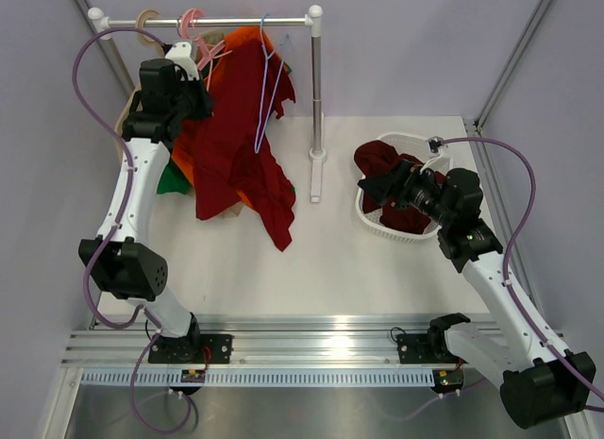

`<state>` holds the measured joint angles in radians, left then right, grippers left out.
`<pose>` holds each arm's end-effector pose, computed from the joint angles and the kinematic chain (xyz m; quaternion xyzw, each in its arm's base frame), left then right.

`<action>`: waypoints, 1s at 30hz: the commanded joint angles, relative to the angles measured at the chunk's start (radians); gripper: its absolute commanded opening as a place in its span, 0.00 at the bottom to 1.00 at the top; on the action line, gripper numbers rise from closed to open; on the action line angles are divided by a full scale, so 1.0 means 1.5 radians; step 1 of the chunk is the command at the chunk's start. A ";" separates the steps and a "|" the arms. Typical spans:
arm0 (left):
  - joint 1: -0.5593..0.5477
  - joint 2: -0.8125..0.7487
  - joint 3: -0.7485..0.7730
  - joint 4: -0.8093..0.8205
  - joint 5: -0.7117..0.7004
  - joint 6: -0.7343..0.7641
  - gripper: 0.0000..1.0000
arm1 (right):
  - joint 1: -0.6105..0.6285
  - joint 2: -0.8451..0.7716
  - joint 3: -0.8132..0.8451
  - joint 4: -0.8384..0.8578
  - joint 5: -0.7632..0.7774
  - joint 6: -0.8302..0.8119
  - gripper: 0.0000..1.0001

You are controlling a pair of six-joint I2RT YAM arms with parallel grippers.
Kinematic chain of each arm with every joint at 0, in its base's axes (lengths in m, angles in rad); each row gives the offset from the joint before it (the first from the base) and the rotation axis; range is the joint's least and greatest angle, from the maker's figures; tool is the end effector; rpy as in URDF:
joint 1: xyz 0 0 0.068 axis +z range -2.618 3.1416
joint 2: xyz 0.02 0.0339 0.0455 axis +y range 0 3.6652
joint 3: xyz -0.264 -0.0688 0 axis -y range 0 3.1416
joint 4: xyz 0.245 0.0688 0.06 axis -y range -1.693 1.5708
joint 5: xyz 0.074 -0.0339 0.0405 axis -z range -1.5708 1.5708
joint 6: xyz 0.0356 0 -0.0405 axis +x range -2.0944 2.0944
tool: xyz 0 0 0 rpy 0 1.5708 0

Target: Remove the t-shirt from the hanger

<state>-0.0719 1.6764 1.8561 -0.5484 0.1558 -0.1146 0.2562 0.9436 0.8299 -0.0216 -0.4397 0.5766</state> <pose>0.3786 -0.0328 0.4395 0.0264 0.8230 -0.1164 0.5554 0.2095 0.0705 0.3447 -0.0243 0.7486 0.4099 0.5206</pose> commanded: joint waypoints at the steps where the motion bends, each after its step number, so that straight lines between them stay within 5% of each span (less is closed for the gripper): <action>1: -0.008 -0.057 0.023 0.064 0.019 -0.017 0.00 | 0.012 -0.002 0.014 0.027 -0.015 0.002 0.90; 8: -0.045 -0.084 0.031 0.068 0.027 0.025 0.00 | 0.020 0.002 0.018 0.028 -0.011 -0.001 0.90; 19: -0.076 -0.256 -0.273 0.185 -0.083 -0.039 0.00 | 0.031 -0.001 0.026 0.018 -0.006 -0.002 0.90; 21: -0.106 -0.279 -0.296 0.183 -0.178 -0.027 0.00 | 0.038 -0.003 0.032 0.018 -0.003 -0.001 0.90; 30: -0.113 -0.434 -0.435 0.092 -0.171 -0.083 0.00 | 0.095 -0.005 0.061 0.023 0.037 0.047 0.78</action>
<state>-0.2413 1.1324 1.2663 -0.4259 -0.0761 -0.1856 0.3607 0.9482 0.8642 -0.0223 -0.4240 0.6033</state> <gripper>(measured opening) 0.046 0.801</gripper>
